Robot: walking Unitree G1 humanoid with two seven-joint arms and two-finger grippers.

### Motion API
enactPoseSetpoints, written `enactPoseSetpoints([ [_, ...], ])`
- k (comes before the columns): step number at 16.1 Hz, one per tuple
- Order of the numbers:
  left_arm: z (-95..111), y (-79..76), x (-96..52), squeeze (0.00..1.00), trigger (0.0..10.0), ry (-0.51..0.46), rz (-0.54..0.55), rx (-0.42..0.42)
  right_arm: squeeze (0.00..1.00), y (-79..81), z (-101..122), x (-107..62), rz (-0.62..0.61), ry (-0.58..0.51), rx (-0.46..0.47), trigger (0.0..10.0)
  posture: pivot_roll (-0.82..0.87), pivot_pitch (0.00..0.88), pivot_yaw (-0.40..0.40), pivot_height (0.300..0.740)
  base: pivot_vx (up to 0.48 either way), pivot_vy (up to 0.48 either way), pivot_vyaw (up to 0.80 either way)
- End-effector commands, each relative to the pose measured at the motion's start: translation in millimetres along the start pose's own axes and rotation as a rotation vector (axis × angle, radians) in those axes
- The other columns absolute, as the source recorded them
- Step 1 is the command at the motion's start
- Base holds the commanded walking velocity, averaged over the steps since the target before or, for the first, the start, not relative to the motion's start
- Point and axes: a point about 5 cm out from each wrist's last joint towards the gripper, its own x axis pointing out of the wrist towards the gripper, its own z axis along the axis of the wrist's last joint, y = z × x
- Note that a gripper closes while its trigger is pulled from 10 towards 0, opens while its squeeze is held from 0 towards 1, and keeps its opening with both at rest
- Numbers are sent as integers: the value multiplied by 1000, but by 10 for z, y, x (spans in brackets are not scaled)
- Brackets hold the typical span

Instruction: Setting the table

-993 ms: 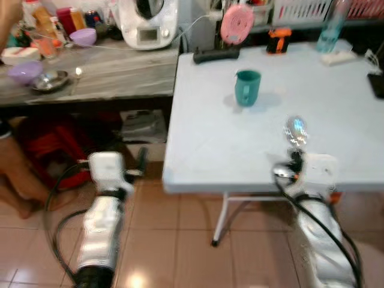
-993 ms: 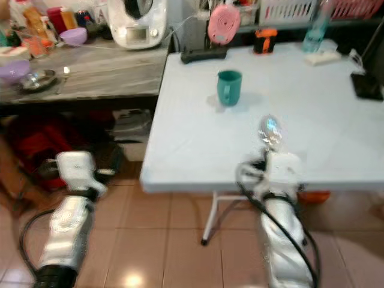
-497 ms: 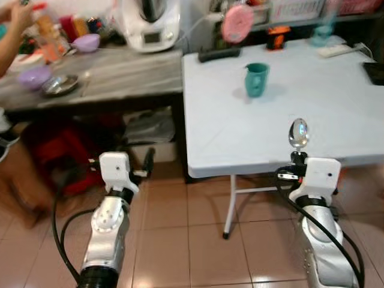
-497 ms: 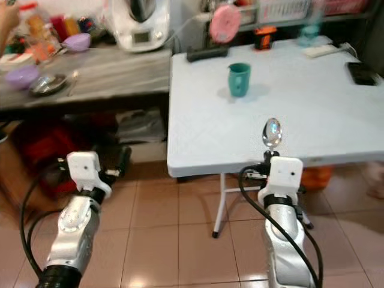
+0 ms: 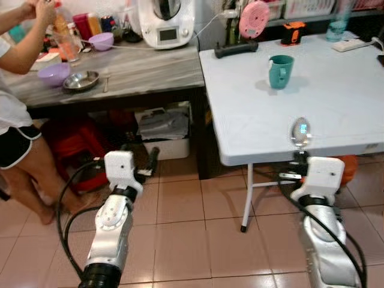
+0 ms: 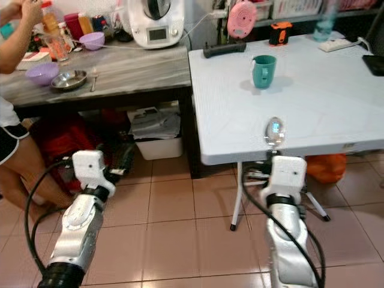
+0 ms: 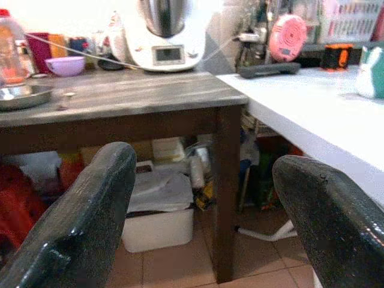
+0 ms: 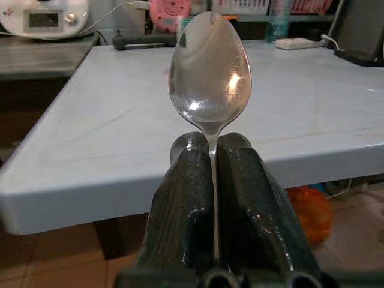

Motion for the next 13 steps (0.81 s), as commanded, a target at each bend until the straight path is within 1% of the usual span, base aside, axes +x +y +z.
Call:
enactPoseSetpoints([
  [1, -10, 139, -36, 0, 10000, 9, 43, 20, 0, 135, 36, 2, 36, -17, 28, 10000, -114, 22, 107, 740, 0, 375, 0],
  [6, -14, 87, -13, 0, 10000, 12, 28, 19, 0, 132, 37, 13, 37, -19, 25, 10000, -118, 22, 109, 740, 0, 369, 0],
  [11, -12, 71, 8, 0, 10000, 11, 23, 15, 0, 135, 43, 24, 36, -24, 33, 10000, -119, 18, 113, 740, 0, 365, 483],
  [13, -14, 71, 7, 0, 10000, 11, 22, 17, 0, 134, 42, 26, 36, -25, 37, 10000, -118, 18, 112, 740, 0, 366, 0],
])
